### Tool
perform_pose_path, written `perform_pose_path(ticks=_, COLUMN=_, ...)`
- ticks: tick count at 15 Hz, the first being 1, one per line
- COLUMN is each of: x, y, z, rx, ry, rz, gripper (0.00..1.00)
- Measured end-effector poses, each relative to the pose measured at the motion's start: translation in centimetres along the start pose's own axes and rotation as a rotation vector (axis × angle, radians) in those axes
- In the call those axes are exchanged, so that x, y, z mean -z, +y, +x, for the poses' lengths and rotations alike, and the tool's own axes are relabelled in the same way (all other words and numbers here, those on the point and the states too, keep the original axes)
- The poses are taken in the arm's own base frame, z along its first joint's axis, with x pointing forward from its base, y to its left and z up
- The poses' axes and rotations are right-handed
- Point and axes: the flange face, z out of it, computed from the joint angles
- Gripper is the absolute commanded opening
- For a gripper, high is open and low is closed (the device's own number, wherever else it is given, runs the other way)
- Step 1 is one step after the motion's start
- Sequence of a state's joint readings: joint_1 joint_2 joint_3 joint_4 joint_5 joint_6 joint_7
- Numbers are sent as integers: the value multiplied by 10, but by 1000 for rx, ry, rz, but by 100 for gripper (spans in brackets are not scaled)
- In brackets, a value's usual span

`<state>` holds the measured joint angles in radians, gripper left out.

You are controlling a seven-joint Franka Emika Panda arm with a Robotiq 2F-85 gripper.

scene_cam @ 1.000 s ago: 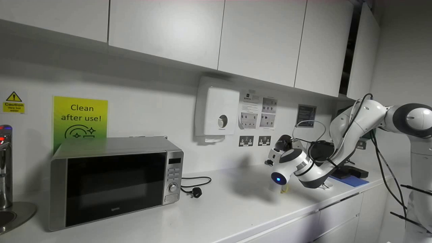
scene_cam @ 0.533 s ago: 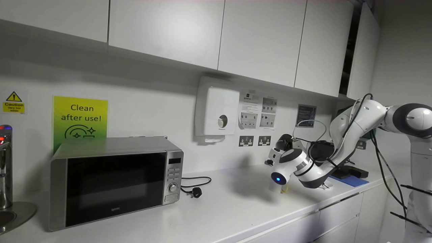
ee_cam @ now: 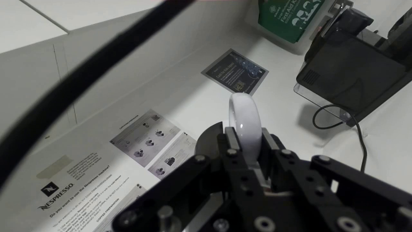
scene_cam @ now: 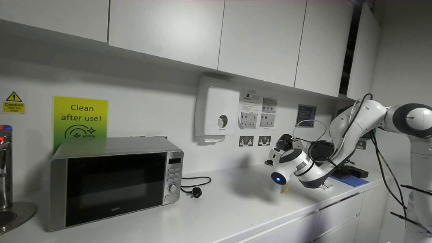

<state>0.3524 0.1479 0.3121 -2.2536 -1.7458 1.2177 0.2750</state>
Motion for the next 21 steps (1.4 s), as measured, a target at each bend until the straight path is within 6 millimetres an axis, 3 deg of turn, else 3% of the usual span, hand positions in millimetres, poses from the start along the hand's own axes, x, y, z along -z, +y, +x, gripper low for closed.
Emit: perform_pose_path(ticks=21, x=-4, y=2, z=-1, rx=-3, ry=-19, rz=46, gripper=5)
